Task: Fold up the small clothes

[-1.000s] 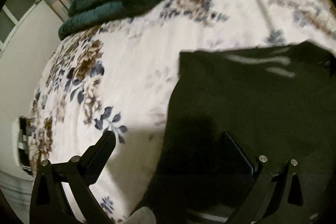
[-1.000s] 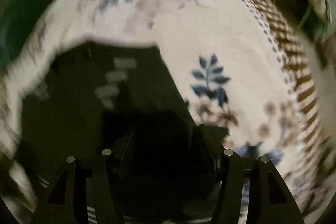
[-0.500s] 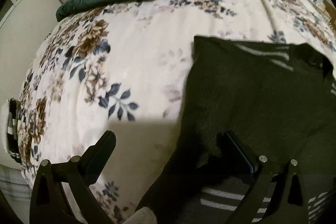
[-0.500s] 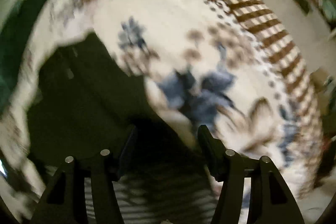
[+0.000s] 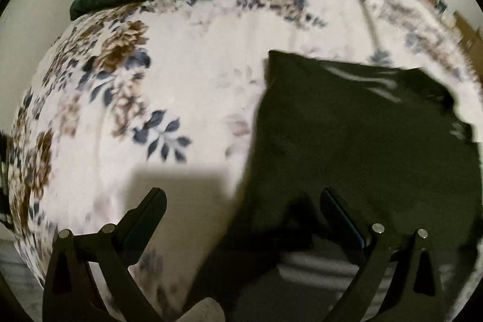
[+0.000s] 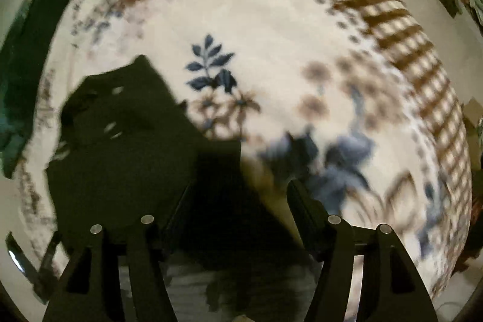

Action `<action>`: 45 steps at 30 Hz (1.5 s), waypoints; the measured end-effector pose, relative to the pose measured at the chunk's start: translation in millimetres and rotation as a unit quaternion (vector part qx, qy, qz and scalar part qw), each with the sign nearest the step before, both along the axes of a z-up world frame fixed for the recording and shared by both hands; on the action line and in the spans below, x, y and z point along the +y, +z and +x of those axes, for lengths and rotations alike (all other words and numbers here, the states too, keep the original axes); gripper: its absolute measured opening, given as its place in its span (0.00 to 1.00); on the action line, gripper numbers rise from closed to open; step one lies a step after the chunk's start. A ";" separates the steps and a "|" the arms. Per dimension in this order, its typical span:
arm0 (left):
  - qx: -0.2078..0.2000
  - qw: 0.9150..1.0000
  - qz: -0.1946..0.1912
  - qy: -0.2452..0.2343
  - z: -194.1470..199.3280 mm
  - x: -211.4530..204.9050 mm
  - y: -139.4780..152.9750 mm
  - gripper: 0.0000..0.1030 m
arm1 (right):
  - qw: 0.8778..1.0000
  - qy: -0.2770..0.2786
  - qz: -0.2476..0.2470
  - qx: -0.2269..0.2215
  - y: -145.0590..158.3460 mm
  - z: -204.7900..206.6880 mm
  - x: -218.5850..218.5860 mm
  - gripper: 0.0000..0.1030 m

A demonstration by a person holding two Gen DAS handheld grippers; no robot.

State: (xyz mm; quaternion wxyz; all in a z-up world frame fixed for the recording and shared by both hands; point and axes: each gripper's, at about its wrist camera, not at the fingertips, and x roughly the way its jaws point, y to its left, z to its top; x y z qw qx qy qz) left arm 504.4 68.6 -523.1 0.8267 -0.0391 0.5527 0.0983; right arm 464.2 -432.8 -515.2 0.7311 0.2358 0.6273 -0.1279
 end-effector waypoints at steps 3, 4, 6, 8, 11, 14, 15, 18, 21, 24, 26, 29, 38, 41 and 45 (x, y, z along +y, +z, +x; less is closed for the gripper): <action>-0.013 1.000 -0.013 -0.022 -44.5 -21.8 30.3 1.00 | 1.000 0.006 0.023 -0.005 36.2 -37.6 0.7 0.69; -0.014 0.999 -0.017 -0.034 -59.4 -33.0 36.3 1.00 | 1.000 0.012 0.024 -0.009 49.0 -53.9 -0.6 0.70; -0.006 0.998 -0.021 -0.063 -95.1 -61.4 43.7 1.00 | 0.999 0.027 0.024 -0.011 63.4 -82.3 -5.3 0.70; 0.012 0.995 -0.031 -0.092 -128.7 -92.0 41.7 1.00 | 0.999 0.036 0.027 0.002 70.4 -110.4 -22.2 0.70; 0.061 0.993 -0.032 -0.100 -191.2 -143.4 21.2 1.00 | 0.996 0.049 0.057 0.043 50.1 -164.9 -44.4 0.70; 0.131 0.989 -0.004 -0.062 -258.5 -185.0 -9.6 1.00 | 0.982 0.084 0.102 0.133 -11.4 -209.9 -46.7 0.70; 0.148 0.988 0.004 -0.048 -273.8 -191.8 -15.7 1.00 | 0.978 0.090 0.115 0.147 -23.2 -222.4 -44.9 0.70; 0.189 0.981 0.033 0.004 -323.9 -205.8 -26.5 1.00 | 0.965 0.108 0.154 0.181 -63.5 -261.0 -30.8 0.70; 0.210 0.975 0.054 0.045 -356.8 -210.4 -27.8 1.00 | 0.960 0.129 0.159 0.193 -93.5 -277.2 -11.9 0.65; 0.206 0.974 0.075 0.050 -372.9 -220.8 -21.8 1.00 | 0.954 0.173 0.093 0.228 -113.7 -297.3 -9.1 0.42; 0.197 0.977 0.072 0.037 -376.5 -232.7 -20.1 1.00 | 0.948 0.188 0.083 0.244 -116.3 -312.7 -24.7 0.40; 0.173 0.983 0.057 0.001 -369.6 -258.2 -19.0 1.00 | 0.943 0.196 0.089 0.253 -109.1 -321.6 -60.8 0.40; 0.147 0.984 0.019 -0.100 -345.8 -372.3 -66.8 0.98 | 0.961 0.188 0.150 0.138 -24.3 -233.0 -148.1 0.61; 0.151 0.980 0.036 -0.125 -340.1 -389.5 -89.5 0.57 | 0.960 0.201 0.168 0.093 -8.5 -181.0 -153.5 0.61; 0.122 0.982 0.039 -0.138 -341.3 -394.5 -86.7 0.10 | 0.953 0.240 0.181 0.048 -9.8 -94.7 -145.0 0.61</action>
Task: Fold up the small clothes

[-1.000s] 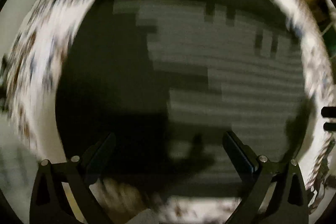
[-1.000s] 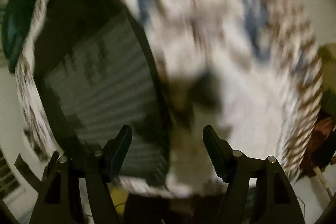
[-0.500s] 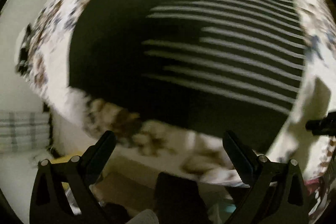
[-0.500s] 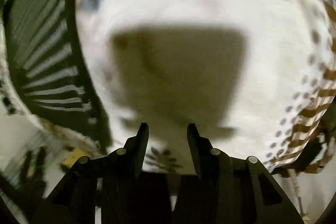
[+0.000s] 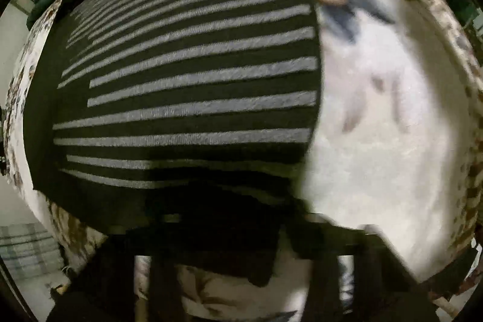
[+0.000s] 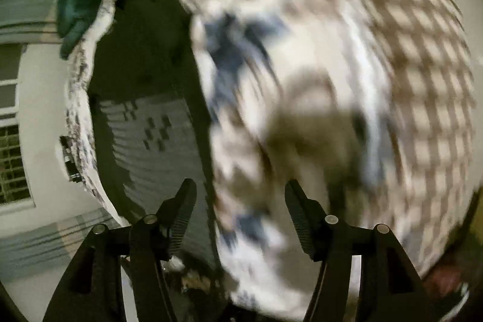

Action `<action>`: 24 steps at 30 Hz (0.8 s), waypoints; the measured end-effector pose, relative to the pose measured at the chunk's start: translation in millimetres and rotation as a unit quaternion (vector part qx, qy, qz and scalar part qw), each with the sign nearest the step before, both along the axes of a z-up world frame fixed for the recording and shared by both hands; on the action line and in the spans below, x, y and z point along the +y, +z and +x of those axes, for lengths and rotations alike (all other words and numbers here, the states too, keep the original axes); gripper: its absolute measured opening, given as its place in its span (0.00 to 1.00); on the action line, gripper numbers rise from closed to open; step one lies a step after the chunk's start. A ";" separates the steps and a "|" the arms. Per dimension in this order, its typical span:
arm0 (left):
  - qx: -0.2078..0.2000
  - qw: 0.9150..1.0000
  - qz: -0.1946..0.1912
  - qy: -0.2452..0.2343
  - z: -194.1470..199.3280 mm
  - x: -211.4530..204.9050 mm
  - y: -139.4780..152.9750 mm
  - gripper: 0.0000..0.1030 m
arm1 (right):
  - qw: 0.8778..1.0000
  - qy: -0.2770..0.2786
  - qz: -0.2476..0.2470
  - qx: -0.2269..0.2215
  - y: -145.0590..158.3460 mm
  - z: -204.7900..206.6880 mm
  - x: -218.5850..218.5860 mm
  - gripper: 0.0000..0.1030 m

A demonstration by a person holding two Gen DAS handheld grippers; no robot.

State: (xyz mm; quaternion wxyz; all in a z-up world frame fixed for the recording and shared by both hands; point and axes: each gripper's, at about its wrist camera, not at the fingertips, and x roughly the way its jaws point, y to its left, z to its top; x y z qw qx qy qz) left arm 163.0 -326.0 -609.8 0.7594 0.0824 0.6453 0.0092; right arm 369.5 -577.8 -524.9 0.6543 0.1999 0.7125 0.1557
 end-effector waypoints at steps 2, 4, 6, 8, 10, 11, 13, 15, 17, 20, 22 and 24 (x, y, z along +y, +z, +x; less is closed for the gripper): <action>-0.017 1.000 0.003 0.001 -2.7 2.6 9.9 0.04 | 1.000 0.006 0.028 -0.007 -7.2 48.5 8.3 0.61; -0.025 0.999 -0.015 0.020 -4.5 12.0 20.3 0.04 | 0.999 0.004 0.051 -0.010 -18.6 91.5 22.2 0.61; -0.030 0.998 -0.028 0.037 -5.2 21.4 33.4 0.04 | 0.998 0.001 0.063 -0.010 -28.1 125.9 33.2 0.61; -0.038 0.998 -0.033 0.044 -5.3 24.5 44.8 0.04 | 0.997 -0.003 0.072 -0.009 -41.6 163.5 43.2 0.61; -0.045 0.997 -0.035 0.050 -1.7 28.2 59.3 0.04 | 0.997 -0.012 0.080 -0.007 -52.4 195.2 52.4 0.61; -0.049 0.997 -0.035 0.052 -0.4 30.7 65.3 0.04 | 0.996 -0.018 0.083 -0.008 -56.3 206.3 54.5 0.61; -0.050 0.997 -0.035 0.056 1.9 35.2 70.6 0.04 | 0.995 -0.030 0.095 -0.005 -67.9 224.8 60.7 0.61; -0.050 0.996 -0.036 0.064 2.4 37.5 74.5 0.04 | 0.993 -0.044 0.110 0.006 -79.1 241.2 67.1 0.61; -0.051 0.995 -0.039 0.072 4.8 38.6 78.6 0.04 | 0.993 -0.038 0.112 0.016 -89.5 244.9 84.6 0.61; -0.056 0.995 -0.041 0.078 8.9 40.3 87.6 0.04 | 0.995 -0.009 0.097 0.011 -93.8 241.6 116.1 0.26; -0.060 0.993 -0.050 0.088 11.9 49.2 94.8 0.04 | 0.996 0.003 0.090 0.013 -90.0 241.6 125.9 0.10; -0.062 0.991 -0.065 0.102 14.2 60.9 101.6 0.04 | 0.997 0.008 0.070 0.001 -80.5 240.3 132.2 0.08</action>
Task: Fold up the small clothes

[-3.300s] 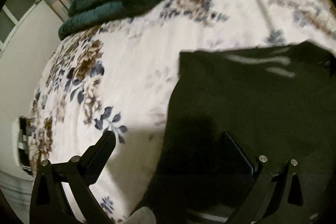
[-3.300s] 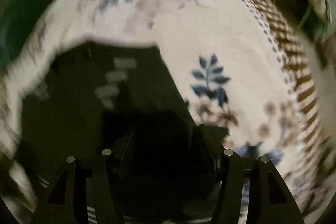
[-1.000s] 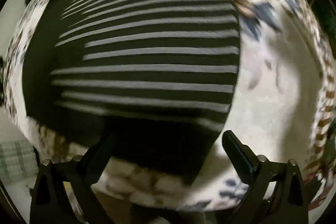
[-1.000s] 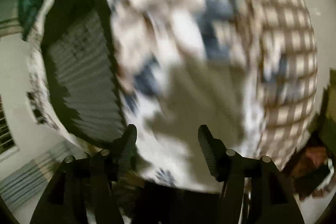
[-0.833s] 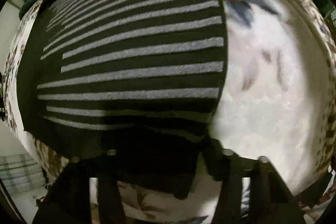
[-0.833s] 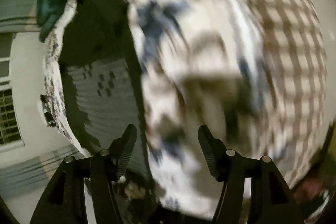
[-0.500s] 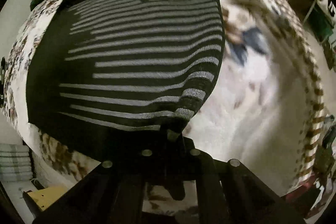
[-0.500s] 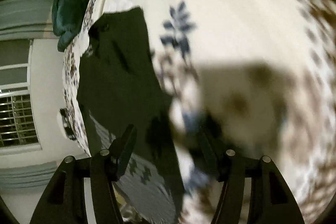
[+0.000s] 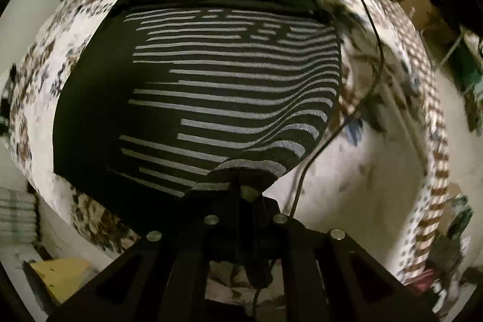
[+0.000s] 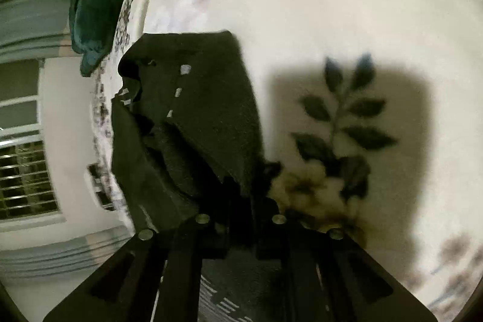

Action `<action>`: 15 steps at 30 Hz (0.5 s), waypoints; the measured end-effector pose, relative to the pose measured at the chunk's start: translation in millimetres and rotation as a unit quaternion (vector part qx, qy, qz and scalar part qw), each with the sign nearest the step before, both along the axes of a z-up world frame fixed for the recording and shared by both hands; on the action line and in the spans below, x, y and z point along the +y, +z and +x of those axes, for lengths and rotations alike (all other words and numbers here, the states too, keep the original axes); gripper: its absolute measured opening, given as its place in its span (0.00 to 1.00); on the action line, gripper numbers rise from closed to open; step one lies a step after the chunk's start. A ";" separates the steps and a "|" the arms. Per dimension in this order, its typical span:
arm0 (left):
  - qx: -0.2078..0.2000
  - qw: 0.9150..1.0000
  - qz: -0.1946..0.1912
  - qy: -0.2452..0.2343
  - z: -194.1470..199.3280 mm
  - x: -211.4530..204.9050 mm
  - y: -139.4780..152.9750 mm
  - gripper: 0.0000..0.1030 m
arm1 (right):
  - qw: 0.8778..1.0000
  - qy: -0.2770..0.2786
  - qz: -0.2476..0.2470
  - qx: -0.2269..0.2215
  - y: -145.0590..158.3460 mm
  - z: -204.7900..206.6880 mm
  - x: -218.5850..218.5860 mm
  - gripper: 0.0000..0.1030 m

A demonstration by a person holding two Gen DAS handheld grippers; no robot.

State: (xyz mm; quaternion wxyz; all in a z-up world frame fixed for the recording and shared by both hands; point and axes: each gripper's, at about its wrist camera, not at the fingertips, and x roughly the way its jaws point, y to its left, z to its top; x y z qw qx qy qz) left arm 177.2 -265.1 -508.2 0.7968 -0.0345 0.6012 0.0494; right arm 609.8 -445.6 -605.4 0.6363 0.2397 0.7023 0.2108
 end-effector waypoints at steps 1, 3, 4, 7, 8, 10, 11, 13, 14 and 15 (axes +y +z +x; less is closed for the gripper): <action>-0.004 1.000 -0.006 0.007 -0.2 5.6 4.1 0.04 | 1.000 0.001 -0.008 -0.002 7.6 -0.1 2.0 0.08; -0.016 0.999 -0.026 0.031 -1.8 23.9 16.4 0.04 | 1.000 0.001 -0.021 -0.007 22.0 -2.1 4.1 0.08; -0.022 0.998 -0.033 0.042 -2.9 32.5 22.0 0.04 | 1.000 0.005 -0.028 -0.011 31.7 -2.6 6.4 0.08; -0.042 0.994 -0.056 0.085 -6.9 69.9 40.1 0.04 | 0.998 0.020 -0.055 -0.025 66.6 -3.3 21.9 0.08; -0.048 0.992 -0.063 0.099 -8.6 83.8 44.9 0.04 | 0.997 0.023 -0.063 -0.027 75.4 -2.0 30.8 0.08; -0.060 0.987 -0.076 0.129 -12.1 113.8 52.4 0.04 | 0.996 0.030 -0.075 -0.035 98.0 1.6 54.3 0.08; -0.063 0.984 -0.083 0.143 -13.9 129.4 54.4 0.04 | 0.995 0.033 -0.081 -0.038 105.7 4.4 68.1 0.07; -0.066 0.977 -0.099 0.177 -18.5 165.9 54.6 0.04 | 0.994 0.037 -0.089 -0.044 124.3 10.9 92.9 0.07; -0.066 0.975 -0.104 0.185 -20.0 177.0 53.3 0.04 | 0.994 0.038 -0.096 -0.046 132.3 14.9 111.6 0.07; -0.064 0.971 -0.116 0.201 -22.3 198.2 49.1 0.04 | 0.993 0.039 -0.103 -0.048 138.7 19.4 133.0 0.07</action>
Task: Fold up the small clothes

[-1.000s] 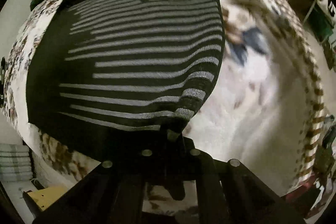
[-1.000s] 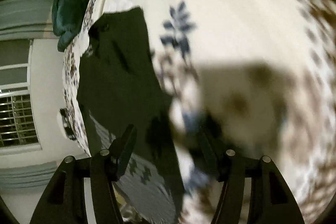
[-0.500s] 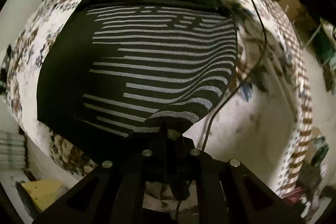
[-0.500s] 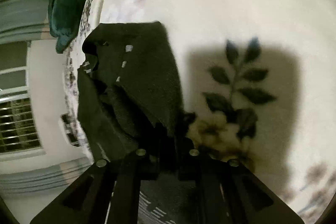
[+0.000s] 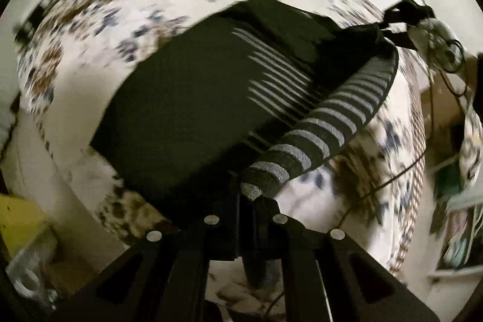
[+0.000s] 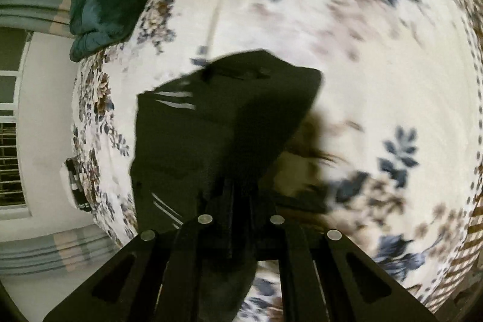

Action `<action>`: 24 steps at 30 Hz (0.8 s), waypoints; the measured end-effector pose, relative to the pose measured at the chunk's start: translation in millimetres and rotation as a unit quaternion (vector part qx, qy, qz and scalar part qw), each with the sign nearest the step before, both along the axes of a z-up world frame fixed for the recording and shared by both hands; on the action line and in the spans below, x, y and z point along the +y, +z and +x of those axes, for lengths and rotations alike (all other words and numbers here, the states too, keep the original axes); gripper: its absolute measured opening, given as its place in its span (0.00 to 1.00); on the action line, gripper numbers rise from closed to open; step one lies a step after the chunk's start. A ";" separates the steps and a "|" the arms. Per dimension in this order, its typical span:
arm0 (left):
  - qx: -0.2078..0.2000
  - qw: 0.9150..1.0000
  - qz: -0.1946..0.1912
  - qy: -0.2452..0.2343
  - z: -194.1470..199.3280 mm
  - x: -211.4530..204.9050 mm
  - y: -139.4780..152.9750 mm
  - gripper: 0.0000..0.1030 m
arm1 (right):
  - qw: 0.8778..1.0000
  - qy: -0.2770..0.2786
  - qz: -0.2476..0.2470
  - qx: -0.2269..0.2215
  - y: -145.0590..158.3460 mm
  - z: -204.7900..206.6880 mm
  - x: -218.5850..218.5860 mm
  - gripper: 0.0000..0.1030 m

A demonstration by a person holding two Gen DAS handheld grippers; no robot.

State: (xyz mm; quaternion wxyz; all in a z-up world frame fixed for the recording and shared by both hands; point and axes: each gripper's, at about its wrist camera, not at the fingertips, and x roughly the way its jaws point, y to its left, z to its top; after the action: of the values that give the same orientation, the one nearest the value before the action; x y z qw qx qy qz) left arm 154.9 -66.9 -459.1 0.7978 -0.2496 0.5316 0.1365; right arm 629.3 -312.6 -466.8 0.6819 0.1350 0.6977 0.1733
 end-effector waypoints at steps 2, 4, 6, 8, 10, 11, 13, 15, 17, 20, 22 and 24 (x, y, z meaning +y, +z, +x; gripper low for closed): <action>0.001 1.000 -0.013 0.014 -2.6 26.6 -6.5 0.04 | 1.000 0.005 -0.015 -0.003 5.6 7.9 41.6 0.07; 0.002 0.999 -0.026 0.028 -4.0 56.9 -15.3 0.04 | 1.000 0.006 -0.026 -0.002 3.0 17.5 91.0 0.07; 0.005 0.998 -0.041 0.045 -3.7 89.5 -26.4 0.04 | 0.999 0.012 -0.039 -0.005 -4.0 25.8 132.8 0.07; 0.009 0.997 -0.051 0.057 -2.3 115.8 -36.6 0.04 | 0.998 0.018 -0.058 -0.005 -18.6 34.7 183.7 0.07; 0.013 0.995 -0.066 0.069 0.3 142.7 -49.8 0.04 | 0.996 0.020 -0.084 -0.006 -35.2 42.3 231.1 0.07; 0.015 0.995 -0.070 0.074 1.3 155.1 -55.9 0.04 | 0.995 0.021 -0.093 -0.006 -41.4 45.0 246.9 0.07; 0.017 0.994 -0.076 0.081 4.1 177.5 -68.6 0.04 | 0.994 0.024 -0.110 -0.009 -54.4 49.5 275.9 0.07; 0.024 0.993 -0.082 0.083 8.8 198.1 -83.8 0.04 | 0.992 0.020 -0.126 -0.007 -66.6 53.6 297.2 0.07; 0.037 0.991 -0.101 0.079 12.3 213.3 -103.0 0.04 | 0.989 0.020 -0.148 -0.007 -80.9 58.1 315.5 0.07; 0.073 0.985 -0.126 0.090 6.9 231.9 -130.8 0.08 | 0.987 0.020 -0.158 0.023 -103.6 63.2 324.9 0.13; 0.089 0.982 -0.139 0.092 -3.7 240.8 -137.4 0.09 | 0.989 0.014 -0.146 0.028 -106.0 62.7 319.8 0.16; 0.100 0.980 -0.142 0.093 -16.7 247.4 -136.2 0.13 | 0.993 0.010 -0.119 0.026 -99.5 56.5 310.5 0.39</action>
State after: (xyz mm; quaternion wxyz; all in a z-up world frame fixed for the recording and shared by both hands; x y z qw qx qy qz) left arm 138.2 180.5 -595.3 0.6805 -0.3939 0.5974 0.1573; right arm 685.7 -2.1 -566.3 0.6726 0.0504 0.7325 0.0926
